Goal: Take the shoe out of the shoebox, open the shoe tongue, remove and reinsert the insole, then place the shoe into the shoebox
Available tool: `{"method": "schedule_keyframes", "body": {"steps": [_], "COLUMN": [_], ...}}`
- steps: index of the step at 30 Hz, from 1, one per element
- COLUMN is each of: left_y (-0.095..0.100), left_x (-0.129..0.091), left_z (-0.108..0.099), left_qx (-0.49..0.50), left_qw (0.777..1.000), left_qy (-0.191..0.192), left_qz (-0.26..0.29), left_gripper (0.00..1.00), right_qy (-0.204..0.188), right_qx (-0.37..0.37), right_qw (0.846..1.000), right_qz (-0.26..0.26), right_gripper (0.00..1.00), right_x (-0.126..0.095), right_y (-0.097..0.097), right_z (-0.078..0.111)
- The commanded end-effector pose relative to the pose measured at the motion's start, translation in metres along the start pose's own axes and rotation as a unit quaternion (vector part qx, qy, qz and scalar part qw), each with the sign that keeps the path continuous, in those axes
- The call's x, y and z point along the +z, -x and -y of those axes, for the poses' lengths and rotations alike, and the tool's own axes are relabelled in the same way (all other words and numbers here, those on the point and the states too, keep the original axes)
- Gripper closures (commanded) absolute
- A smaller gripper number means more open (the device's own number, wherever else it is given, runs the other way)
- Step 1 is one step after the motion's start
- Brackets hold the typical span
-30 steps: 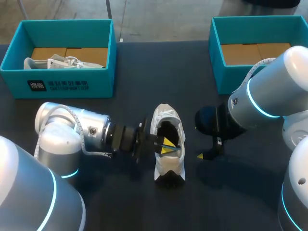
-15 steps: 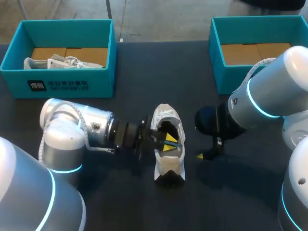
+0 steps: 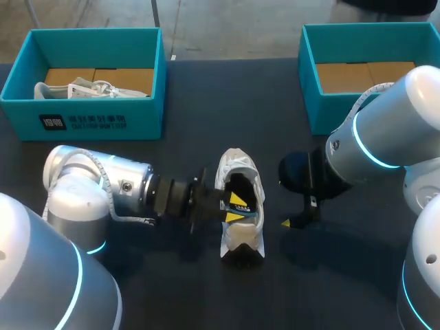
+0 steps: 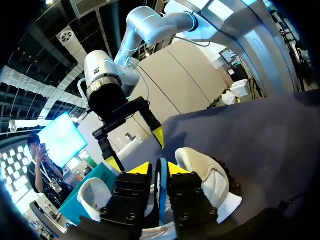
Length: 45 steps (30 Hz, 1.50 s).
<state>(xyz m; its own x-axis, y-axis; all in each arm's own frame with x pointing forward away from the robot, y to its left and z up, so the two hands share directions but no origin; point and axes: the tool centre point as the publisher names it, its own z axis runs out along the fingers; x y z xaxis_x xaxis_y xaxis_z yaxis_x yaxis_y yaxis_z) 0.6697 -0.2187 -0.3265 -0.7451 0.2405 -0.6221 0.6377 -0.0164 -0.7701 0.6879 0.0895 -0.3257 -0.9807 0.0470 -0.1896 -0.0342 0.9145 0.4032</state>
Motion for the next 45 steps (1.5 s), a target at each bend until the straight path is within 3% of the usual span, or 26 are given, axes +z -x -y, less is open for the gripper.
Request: {"method": "schedule_keyframes", "body": {"steps": [1,8,9,10,11,23,24,25,26,27,28,37,45], "left_y": [-0.001,0.003,0.004,0.005,0.005,0.015,0.016,0.018,0.019,0.019,0.019,0.005,0.008], "left_x": [0.004,-0.004,-0.006,-0.007,-0.009,-0.035,-0.037,-0.038,-0.039,-0.039,-0.04,-0.041,-0.039], "left_z": [-0.008,0.007,0.011,0.014,0.018,0.045,0.046,0.048,0.05,0.051,0.052,0.047,0.05], "left_qx": [-0.008,-0.008,-0.005,-0.002,0.002,0.004,0.003,0.002,0.003,0.003,0.001,-0.026,-0.017], "left_qw": [1.0,1.0,1.0,1.0,0.999,0.998,0.998,0.998,0.997,0.996,0.995,0.971,0.949], "left_qy": [0.003,0.006,0.008,0.01,0.012,0.024,0.025,0.026,0.028,0.03,0.031,0.033,0.052], "left_qz": [-0.009,-0.02,-0.022,-0.026,-0.03,-0.056,-0.06,-0.063,-0.073,-0.084,-0.096,-0.235,-0.31], "left_gripper": [1.0,1.0,0.81,0.29,0.0,0.0,0.13,0.47,0.63,0.88,1.0,1.0,1.0], "right_qy": [0.0,0.0,0.0,0.0,0.0,0.0,0.0,0.0,0.0,0.0,0.0,0.0,0.0], "right_qx": [0.0,0.0,0.0,0.0,0.0,0.0,0.0,0.0,0.0,0.0,0.0,0.0,0.0], "right_qw": [1.0,1.0,1.0,1.0,1.0,1.0,1.0,1.0,1.0,1.0,1.0,1.0,1.0], "right_qz": [0.001,0.001,0.001,0.001,0.001,0.001,0.001,0.001,0.001,0.001,0.001,0.001,0.001], "right_gripper": [0.0,0.0,0.0,0.0,0.0,0.0,0.0,0.0,0.0,0.0,0.0,0.0,0.0], "right_x": [0.0,0.0,0.0,0.0,0.0,0.0,0.0,0.0,0.0,0.0,0.0,0.0,0.0], "right_y": [-0.001,-0.001,-0.001,-0.001,-0.001,-0.001,-0.001,-0.001,-0.001,-0.001,-0.001,-0.001,-0.001], "right_z": [0.0,0.0,0.0,0.0,0.0,0.0,0.0,0.0,0.0,0.0,0.0,0.0,0.0]}}
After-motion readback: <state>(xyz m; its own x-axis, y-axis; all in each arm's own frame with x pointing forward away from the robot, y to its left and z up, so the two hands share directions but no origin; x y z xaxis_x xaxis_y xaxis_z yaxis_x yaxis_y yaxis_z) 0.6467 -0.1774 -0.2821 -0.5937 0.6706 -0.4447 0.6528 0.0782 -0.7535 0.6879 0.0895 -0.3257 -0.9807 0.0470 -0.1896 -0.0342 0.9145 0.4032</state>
